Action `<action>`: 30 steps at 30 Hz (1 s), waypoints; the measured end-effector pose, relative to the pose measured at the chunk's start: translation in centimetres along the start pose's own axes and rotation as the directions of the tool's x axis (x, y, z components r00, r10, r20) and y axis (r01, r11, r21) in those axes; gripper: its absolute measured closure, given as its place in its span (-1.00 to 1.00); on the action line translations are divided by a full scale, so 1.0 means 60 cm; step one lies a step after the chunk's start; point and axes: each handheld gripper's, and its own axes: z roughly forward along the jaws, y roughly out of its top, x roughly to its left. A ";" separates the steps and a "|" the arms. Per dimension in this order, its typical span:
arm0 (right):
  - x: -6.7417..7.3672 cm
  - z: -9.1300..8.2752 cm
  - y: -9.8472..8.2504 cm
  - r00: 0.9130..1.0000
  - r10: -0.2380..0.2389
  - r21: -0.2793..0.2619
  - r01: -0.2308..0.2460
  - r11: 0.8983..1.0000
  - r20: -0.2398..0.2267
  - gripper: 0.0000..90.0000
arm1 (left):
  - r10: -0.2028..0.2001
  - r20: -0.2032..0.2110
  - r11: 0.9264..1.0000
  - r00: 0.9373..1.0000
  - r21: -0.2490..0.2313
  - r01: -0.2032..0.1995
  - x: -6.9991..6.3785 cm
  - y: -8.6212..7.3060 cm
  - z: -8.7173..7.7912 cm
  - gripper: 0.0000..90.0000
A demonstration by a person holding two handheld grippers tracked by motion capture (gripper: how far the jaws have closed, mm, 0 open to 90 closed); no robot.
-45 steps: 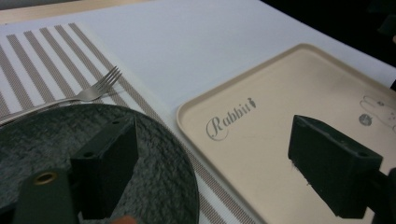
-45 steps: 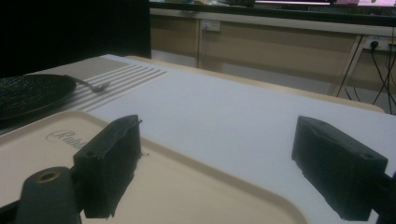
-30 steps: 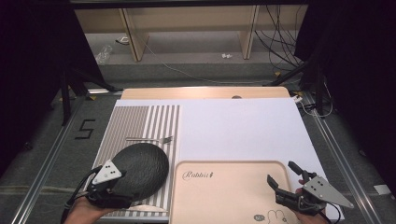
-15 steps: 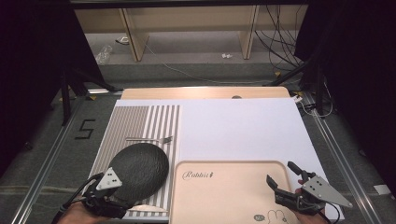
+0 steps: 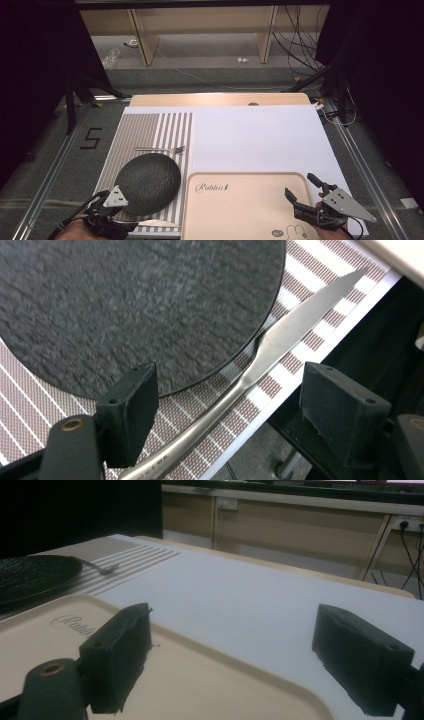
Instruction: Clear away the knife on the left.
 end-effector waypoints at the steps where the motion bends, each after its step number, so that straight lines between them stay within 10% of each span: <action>1: 0.000 0.000 0.000 1.000 -0.001 0.000 0.001 1.000 0.000 -0.63 | 0.000 -0.001 1.000 1.000 0.008 0.000 0.002 -0.001 0.001 -0.48; 30: 0.001 0.004 -0.002 1.000 0.000 0.011 0.000 1.000 -0.011 -0.62 | 0.041 0.070 0.972 0.997 0.229 -0.056 0.022 -0.006 0.051 0.03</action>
